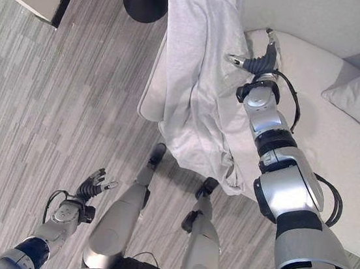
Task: Hang the clothes on the sofa on the clothes rack.
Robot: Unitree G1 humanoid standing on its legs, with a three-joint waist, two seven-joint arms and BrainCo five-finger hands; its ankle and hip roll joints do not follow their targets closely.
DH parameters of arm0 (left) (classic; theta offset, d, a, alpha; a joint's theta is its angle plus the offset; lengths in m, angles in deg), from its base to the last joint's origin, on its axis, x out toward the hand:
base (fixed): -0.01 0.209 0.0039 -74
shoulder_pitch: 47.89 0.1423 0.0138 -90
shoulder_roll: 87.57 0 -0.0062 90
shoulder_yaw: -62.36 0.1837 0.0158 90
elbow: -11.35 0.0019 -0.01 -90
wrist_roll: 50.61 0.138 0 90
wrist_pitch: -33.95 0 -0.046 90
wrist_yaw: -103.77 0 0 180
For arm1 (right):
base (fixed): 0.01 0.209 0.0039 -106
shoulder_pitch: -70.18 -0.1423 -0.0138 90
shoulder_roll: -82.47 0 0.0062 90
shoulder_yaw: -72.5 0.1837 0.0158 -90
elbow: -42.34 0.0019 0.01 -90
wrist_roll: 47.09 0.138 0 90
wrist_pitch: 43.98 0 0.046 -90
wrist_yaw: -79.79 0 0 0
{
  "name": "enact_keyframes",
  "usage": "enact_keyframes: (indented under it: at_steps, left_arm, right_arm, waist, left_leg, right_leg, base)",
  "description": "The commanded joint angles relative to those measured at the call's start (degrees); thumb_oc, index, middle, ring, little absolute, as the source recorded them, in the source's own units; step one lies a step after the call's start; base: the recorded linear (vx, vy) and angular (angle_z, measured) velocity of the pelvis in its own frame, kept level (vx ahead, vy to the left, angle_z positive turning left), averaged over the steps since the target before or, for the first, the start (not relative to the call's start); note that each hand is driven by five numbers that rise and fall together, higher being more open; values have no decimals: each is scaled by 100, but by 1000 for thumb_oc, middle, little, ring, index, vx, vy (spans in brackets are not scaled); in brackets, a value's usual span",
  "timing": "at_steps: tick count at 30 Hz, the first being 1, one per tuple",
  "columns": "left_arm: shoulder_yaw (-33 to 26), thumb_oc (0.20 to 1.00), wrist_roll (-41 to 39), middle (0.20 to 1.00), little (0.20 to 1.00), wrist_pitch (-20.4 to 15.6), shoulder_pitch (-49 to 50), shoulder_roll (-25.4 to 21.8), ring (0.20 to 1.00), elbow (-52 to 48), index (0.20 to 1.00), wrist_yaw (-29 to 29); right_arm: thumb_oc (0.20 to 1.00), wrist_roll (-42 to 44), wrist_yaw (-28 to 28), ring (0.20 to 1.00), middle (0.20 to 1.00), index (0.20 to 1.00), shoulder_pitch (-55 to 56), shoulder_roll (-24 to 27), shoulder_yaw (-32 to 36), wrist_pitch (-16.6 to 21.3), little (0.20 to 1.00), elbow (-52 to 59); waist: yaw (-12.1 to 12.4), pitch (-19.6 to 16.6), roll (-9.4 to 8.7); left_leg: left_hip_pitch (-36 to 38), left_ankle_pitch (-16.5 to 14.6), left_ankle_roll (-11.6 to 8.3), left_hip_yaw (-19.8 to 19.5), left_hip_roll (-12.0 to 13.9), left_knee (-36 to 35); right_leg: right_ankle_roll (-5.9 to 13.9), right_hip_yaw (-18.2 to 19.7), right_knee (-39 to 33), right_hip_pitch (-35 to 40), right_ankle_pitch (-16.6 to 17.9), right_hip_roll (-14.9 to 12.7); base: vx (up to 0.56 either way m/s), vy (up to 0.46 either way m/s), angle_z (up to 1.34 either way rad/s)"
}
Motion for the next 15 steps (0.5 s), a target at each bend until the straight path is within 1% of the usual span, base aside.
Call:
enact_keyframes:
  at_steps: [1,5,10,13,14,15]
  left_arm:
    - [222,1000,-310,1000,1000,-59,58,-28,1000,135,1000,-37]
    - [260,1000,-338,1000,1000,-51,30,-57,1000,115,1000,-22]
    - [344,1000,-383,1000,1000,-33,-18,-96,1000,103,1000,15]
    - [393,1000,-400,1000,1000,-32,-36,-150,1000,32,1000,50]
    - [420,1000,-421,1000,1000,-37,-34,-184,1000,-84,1000,71]
    - [420,1000,-421,1000,1000,-37,-35,-184,1000,-84,1000,71]
  right_arm:
    - [1000,161,81,1000,1000,1000,-206,309,-336,224,1000,49]
    - [1000,247,188,1000,1000,1000,-363,203,-450,200,1000,-231]
    - [1000,551,404,1000,1000,1000,-664,92,-567,164,1000,-878]
    - [1000,682,501,1000,1000,1000,-830,140,-615,129,1000,-1200]
    - [1000,767,544,1000,1000,1000,-903,241,-593,109,1000,-1344]
    - [1000,767,545,1000,1000,1000,-904,241,-593,110,1000,-1345]
  waist:
    - [18,-283,-55]
    - [96,-262,-38]
    - [227,-216,8]
    - [314,-193,53]
    - [378,-178,103]
    - [378,-178,104]
  left_leg:
    - [-85,-20,-18,-23,-91,-205]
    - [-119,-5,-24,-83,-110,-205]
    - [-160,0,-33,-165,-128,-204]
    - [-223,16,-45,-215,-161,-198]
    - [-281,29,-47,-260,-189,-192]
    - [-282,29,-47,-262,-189,-192]
  right_leg:
    - [471,416,70,-38,-18,-356]
    - [480,346,70,-29,-21,-368]
    - [483,274,70,-7,-47,-365]
    - [496,202,70,-18,-48,-374]
    - [505,156,70,-35,-51,-385]
    - [505,155,70,-35,-51,-385]
  base:
    - [10,-9,11]
    - [8,-6,10]
    - [0,-5,3]
    - [3,-20,14]
    - [0,-10,19]
    - [-6,-2,22]
